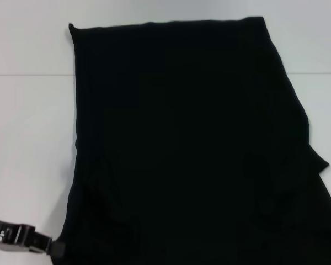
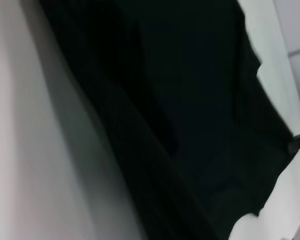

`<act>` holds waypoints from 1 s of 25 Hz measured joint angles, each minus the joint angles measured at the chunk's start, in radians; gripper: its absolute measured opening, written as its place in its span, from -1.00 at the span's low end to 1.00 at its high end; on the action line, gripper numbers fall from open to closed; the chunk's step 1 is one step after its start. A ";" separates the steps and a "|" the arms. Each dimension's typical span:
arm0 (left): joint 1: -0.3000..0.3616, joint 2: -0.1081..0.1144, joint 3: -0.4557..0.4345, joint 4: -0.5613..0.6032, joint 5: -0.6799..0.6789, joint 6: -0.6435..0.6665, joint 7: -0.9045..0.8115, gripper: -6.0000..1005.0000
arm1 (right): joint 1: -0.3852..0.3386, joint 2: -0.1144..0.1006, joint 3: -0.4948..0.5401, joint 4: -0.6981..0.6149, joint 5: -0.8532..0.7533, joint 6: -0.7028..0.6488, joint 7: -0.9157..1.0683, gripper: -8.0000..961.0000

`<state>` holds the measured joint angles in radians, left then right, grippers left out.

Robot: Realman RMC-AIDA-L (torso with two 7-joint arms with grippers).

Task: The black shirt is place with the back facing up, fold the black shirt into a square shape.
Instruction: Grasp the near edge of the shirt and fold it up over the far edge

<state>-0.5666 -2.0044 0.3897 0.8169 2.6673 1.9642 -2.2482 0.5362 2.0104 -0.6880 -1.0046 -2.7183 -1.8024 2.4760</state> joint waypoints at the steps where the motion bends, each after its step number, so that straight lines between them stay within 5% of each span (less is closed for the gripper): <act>1: 0.003 -0.001 0.001 0.001 0.012 0.002 0.003 -0.93 | -0.012 0.003 0.001 -0.010 0.000 -0.013 -0.001 -0.85; 7: 0.002 0.001 -0.028 -0.001 0.015 0.010 0.023 -0.93 | -0.058 0.032 0.017 -0.071 0.039 -0.054 -0.020 -0.85; 11: -0.038 0.023 -0.080 -0.048 -0.046 -0.026 0.022 -0.93 | -0.029 0.027 0.060 -0.042 0.167 -0.063 -0.059 -0.85; 18: -0.119 0.027 -0.098 -0.144 -0.137 -0.255 -0.096 -0.93 | 0.074 -0.046 0.149 0.143 0.316 0.077 -0.085 -0.85; 25: -0.243 0.031 -0.087 -0.239 -0.219 -0.596 -0.193 -0.93 | 0.196 -0.099 0.161 0.239 0.361 0.419 -0.083 -0.85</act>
<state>-0.8099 -1.9734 0.3026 0.5779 2.4479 1.3682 -2.4411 0.7323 1.9116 -0.5268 -0.7654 -2.3578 -1.3834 2.3926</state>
